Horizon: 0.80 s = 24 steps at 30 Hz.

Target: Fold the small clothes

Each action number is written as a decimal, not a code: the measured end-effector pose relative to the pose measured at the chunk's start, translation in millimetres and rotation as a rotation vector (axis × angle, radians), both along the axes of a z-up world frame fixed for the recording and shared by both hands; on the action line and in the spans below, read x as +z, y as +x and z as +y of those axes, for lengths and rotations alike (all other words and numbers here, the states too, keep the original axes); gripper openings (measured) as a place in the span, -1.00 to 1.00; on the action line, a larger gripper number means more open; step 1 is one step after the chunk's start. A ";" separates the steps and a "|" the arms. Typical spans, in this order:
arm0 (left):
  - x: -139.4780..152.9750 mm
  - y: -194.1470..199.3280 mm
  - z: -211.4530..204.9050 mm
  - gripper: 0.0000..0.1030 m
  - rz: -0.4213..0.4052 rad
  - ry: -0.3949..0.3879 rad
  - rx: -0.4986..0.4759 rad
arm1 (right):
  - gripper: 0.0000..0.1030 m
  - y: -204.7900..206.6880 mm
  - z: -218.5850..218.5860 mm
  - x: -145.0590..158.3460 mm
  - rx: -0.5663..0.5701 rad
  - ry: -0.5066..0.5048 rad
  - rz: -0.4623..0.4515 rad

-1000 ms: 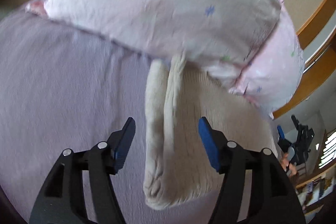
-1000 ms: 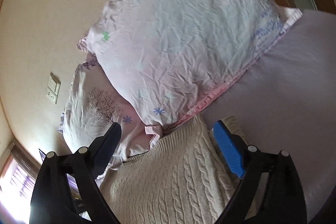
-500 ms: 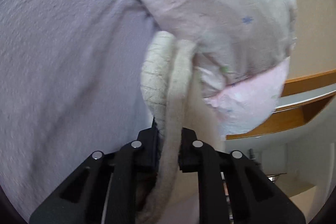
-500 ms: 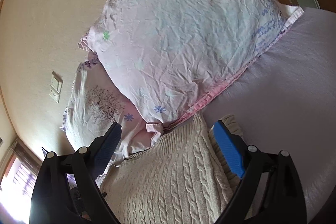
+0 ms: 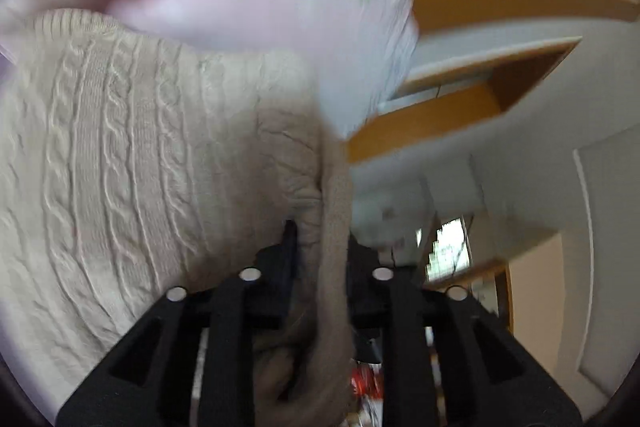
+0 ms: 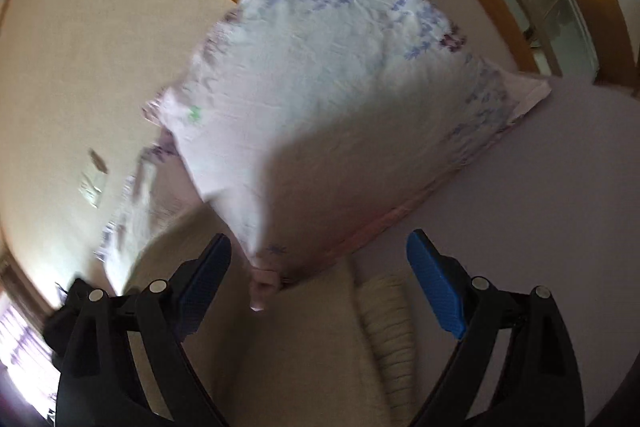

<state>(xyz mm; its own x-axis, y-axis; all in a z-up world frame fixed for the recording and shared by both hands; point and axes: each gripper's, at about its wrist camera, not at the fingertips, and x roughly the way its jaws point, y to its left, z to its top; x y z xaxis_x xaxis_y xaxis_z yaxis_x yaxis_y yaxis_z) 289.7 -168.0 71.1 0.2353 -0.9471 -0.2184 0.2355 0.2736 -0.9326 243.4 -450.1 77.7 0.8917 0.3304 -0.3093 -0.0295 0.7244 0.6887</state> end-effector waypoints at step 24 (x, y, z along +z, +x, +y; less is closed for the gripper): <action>-70.7 -28.7 79.5 0.20 -0.007 0.537 0.167 | -0.10 54.1 40.6 -61.3 0.340 -0.078 0.387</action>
